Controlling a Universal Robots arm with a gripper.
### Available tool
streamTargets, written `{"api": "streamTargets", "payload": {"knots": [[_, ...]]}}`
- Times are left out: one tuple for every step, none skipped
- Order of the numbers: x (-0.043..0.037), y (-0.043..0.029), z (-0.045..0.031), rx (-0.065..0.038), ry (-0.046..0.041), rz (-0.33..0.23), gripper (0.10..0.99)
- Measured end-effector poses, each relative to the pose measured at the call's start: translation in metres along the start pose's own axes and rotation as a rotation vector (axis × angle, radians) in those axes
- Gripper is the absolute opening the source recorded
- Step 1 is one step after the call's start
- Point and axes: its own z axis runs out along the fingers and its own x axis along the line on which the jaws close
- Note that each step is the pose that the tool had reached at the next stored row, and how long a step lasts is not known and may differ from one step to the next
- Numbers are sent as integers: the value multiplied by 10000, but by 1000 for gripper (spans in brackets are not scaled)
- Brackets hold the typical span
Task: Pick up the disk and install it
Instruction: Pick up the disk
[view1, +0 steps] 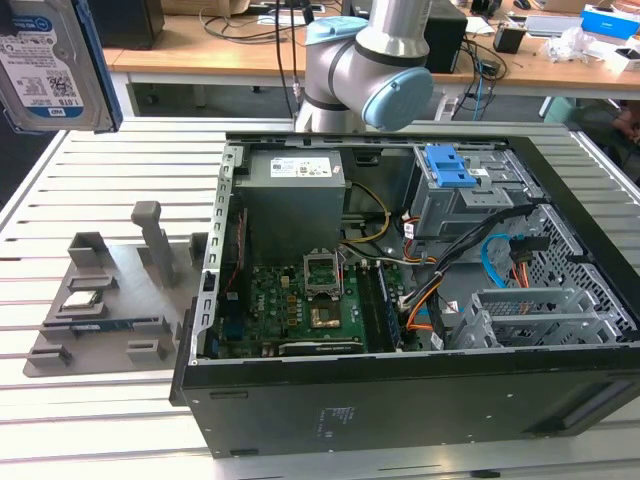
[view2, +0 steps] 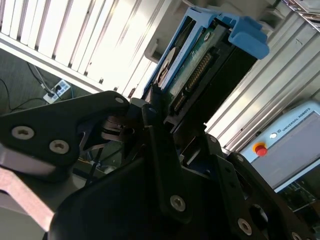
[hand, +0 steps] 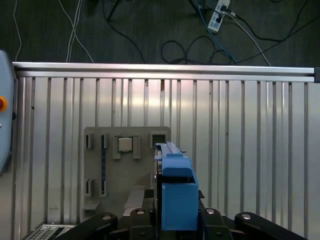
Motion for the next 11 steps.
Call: {"api": "streamTargets", "payload": {"knots": [[0, 1, -13, 0, 0, 0, 365], [0, 1, -24, 0, 0, 0, 365], [-1, 1, -37, 0, 0, 0, 365], [-1, 2, -49, -1, 0, 0, 365], [-1, 3, -77, 0, 0, 0, 365], [-1, 3, -97, 0, 0, 0, 365], [-2, 5, -131, 0, -1, -1, 365], [-2, 6, -156, -1, 0, -1, 365], [-2, 7, -180, -1, 0, 0, 365], [-3, 8, -210, -1, 0, 0, 365], [-3, 8, -222, -1, 0, 0, 365]]}}
